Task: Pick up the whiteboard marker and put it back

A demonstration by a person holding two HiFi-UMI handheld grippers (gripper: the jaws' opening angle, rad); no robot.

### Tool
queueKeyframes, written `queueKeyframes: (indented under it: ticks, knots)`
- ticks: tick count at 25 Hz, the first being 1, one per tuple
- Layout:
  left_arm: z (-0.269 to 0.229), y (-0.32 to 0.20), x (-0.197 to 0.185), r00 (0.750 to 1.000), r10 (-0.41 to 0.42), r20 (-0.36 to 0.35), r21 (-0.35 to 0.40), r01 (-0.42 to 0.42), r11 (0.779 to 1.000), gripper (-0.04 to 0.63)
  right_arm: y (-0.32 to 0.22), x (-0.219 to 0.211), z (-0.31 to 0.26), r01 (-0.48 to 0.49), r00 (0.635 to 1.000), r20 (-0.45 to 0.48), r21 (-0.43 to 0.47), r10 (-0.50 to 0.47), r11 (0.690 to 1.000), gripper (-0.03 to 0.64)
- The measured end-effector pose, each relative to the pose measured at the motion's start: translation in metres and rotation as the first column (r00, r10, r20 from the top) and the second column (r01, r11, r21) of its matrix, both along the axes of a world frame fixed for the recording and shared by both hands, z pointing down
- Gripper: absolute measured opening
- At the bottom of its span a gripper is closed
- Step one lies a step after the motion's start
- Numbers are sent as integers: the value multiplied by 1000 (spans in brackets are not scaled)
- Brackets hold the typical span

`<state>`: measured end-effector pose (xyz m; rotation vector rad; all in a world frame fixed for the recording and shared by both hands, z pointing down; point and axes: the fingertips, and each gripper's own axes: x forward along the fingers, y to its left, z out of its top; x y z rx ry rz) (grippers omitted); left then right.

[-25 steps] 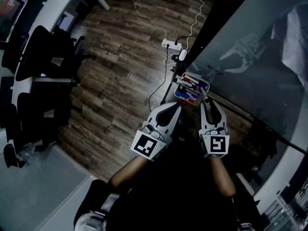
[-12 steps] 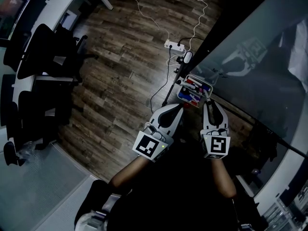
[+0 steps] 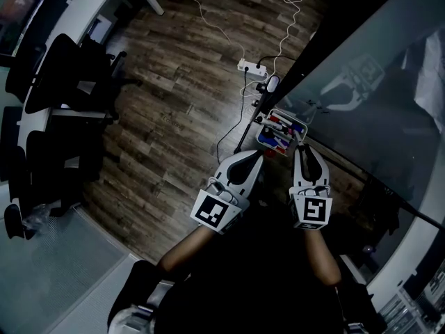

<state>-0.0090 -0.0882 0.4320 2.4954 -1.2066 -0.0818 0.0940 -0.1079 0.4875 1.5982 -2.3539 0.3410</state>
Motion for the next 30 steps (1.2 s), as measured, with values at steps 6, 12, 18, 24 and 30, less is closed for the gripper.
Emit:
queueKeyframes:
  ticks: [6, 12, 18, 24, 30]
  knots:
    - [-1, 1, -1, 1000, 6, 1, 12, -6, 1000, 9, 1, 0, -1, -3, 1000, 6, 4, 3, 1000, 83]
    - [-6, -3, -1, 1000, 3, 8, 25, -4, 1000, 9, 2, 0, -3, -5, 1000, 4, 14, 5, 1000, 83]
    - [-3, 6, 3, 1000, 17, -7, 18, -17, 1000, 9, 5, -1, -6, -2, 1000, 3, 22, 2, 1000, 83]
    - [-11, 8, 0, 1000, 5, 7, 45, -5, 999, 9, 8, 0, -9, -1, 1000, 8, 42, 1, 999, 83]
    - [-14, 14, -4, 1000, 3, 4, 54, -3, 999, 9, 9, -4, -13, -2, 1000, 7, 58, 1, 998, 83]
